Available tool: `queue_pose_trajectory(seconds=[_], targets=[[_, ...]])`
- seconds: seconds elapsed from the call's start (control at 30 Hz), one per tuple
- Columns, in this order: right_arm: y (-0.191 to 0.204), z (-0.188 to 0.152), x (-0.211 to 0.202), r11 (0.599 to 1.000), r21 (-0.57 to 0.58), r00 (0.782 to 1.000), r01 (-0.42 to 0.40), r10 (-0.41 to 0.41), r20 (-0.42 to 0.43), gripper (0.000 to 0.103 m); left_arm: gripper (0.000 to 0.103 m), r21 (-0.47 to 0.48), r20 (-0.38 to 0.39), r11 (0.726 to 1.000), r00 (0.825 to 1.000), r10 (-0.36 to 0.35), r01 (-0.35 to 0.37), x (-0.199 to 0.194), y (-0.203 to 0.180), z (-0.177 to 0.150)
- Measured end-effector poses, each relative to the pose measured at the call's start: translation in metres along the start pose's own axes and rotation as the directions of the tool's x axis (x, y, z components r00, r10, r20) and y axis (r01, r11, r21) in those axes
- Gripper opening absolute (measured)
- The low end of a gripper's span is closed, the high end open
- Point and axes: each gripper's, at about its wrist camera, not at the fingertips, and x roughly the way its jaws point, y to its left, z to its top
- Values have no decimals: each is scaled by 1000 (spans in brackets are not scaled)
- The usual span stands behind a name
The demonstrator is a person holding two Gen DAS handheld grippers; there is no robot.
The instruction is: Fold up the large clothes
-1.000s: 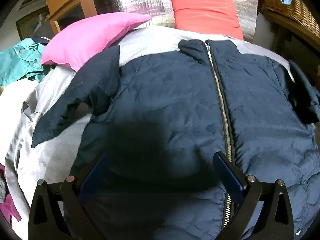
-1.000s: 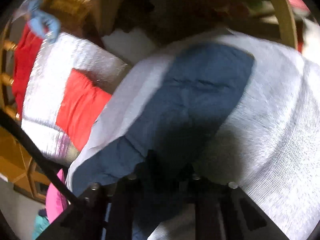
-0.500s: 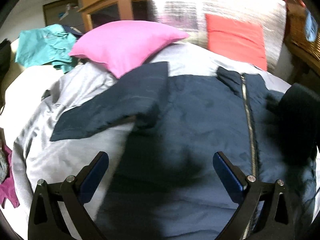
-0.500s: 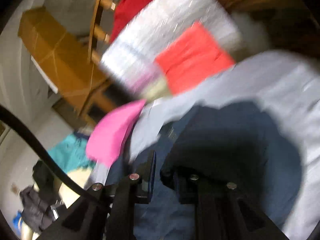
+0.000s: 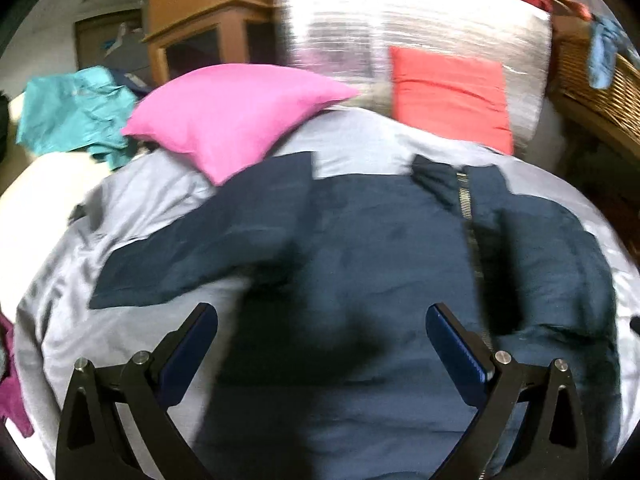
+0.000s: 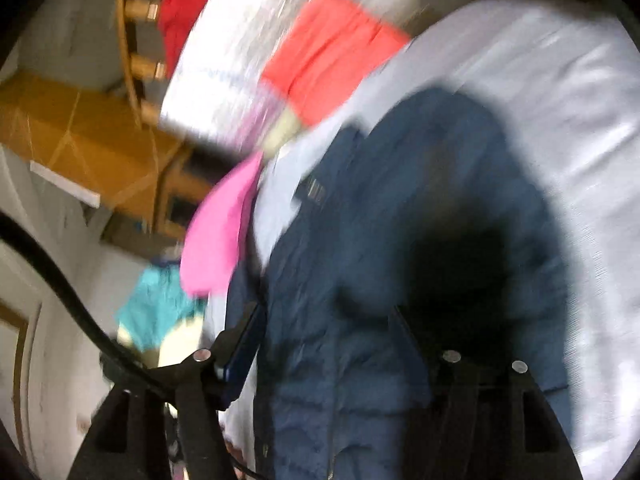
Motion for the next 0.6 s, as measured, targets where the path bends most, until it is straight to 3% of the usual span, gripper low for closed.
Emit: queue_pose_trajectory(seconds=[0.1, 0.23, 0.27, 0.37, 0.6], targets=[[-33, 22, -5, 996, 92, 999, 7, -12, 48, 69, 103, 42, -1, 999, 999, -35, 35, 0, -27, -2], [-64, 39, 10, 985, 171, 1000, 15, -19, 25, 69, 103, 130, 9, 991, 999, -31, 29, 3, -65, -5], [-67, 44, 19, 984, 178, 1000, -3, 3, 2, 69, 103, 138, 2, 990, 999, -33, 32, 4, -71, -6], [-72, 49, 38, 985, 171, 999, 31, -30, -10, 69, 103, 156, -26, 987, 999, -43, 46, 10, -83, -9], [-49, 39, 75, 978, 167, 986, -121, 138, -92, 69, 103, 177, -48, 984, 999, 9, -1, 13, -77, -15]])
